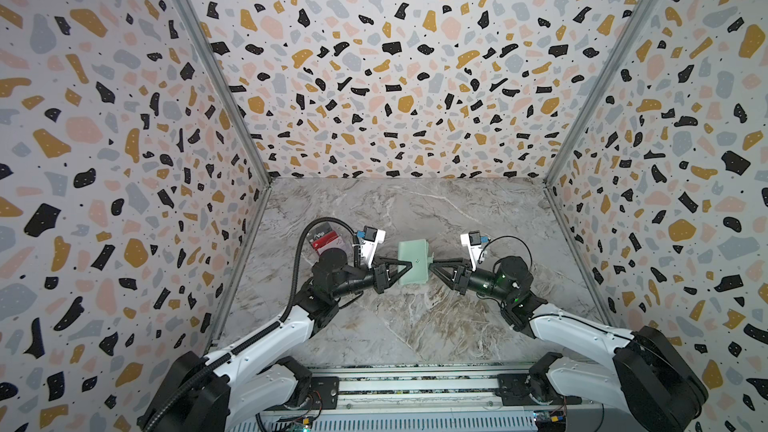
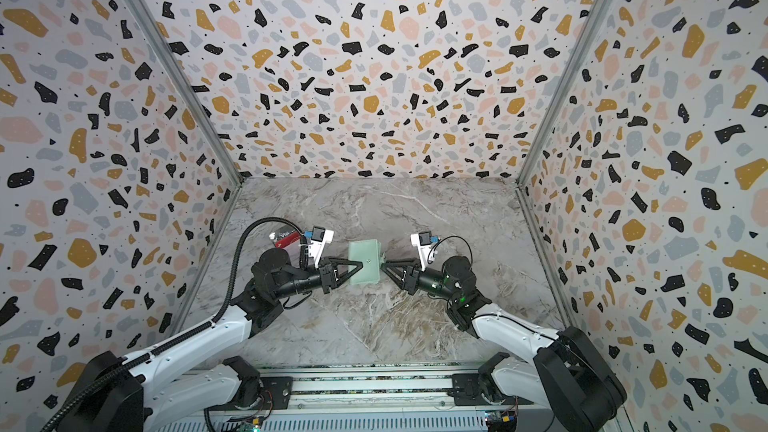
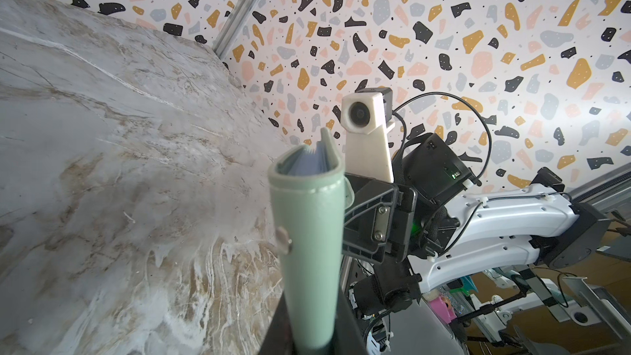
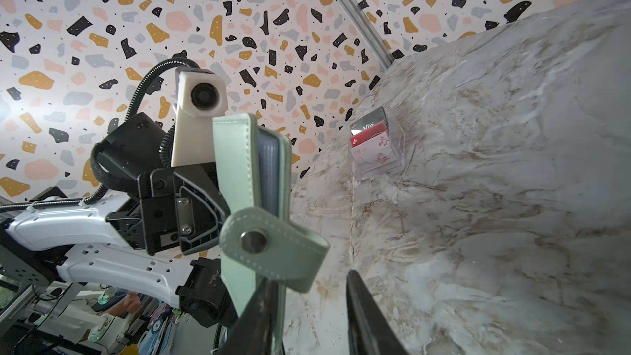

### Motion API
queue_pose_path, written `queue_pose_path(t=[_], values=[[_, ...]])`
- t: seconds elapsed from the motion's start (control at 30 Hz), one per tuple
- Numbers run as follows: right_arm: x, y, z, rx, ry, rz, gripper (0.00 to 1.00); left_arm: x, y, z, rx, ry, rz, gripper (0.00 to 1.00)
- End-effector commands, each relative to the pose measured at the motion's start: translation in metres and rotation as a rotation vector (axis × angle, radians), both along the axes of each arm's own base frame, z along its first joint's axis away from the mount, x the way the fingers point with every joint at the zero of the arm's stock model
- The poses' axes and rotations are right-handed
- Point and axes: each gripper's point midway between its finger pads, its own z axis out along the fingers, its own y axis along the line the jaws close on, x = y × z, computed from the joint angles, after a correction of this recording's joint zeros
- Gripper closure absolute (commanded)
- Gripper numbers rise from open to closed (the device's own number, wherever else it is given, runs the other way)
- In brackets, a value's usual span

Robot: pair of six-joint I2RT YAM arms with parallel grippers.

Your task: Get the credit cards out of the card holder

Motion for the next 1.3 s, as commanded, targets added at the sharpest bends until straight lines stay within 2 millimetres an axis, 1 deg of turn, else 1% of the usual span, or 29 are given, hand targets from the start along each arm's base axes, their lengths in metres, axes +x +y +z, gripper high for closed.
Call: queue_pose_path(t=[0.0,0.27,0.4,0.77,0.93,1.07,1.13,1.27], values=[[0.004,-0.001,0.013,0.012,-0.043,-0.020,0.65,-0.004,-0.001,0.023,-0.051,-0.070,-0.022,1.00],[-0.005,0.006,0.020,0.076,-0.045,0.058,0.66,-0.003,-0.002,0.023,-0.056,-0.059,-0.028,1.00],[-0.008,0.009,0.021,0.088,-0.043,0.086,0.68,-0.002,-0.003,0.023,-0.065,-0.050,-0.032,1.00],[-0.005,0.013,0.016,0.094,-0.020,0.093,0.75,-0.006,-0.005,0.026,-0.085,-0.045,-0.057,1.00],[-0.008,0.017,0.021,0.112,-0.029,0.135,0.75,-0.006,-0.006,0.023,-0.083,-0.036,-0.066,1.00],[-0.015,0.021,0.025,0.143,-0.035,0.200,0.75,-0.005,-0.007,0.021,-0.082,-0.030,-0.067,1.00],[-0.017,0.023,0.027,0.157,-0.032,0.222,0.77,-0.004,-0.007,0.022,-0.083,-0.032,-0.064,1.00],[-0.018,0.023,0.026,0.173,-0.021,0.231,0.85,-0.004,-0.007,0.022,-0.084,-0.031,-0.060,1.00]])
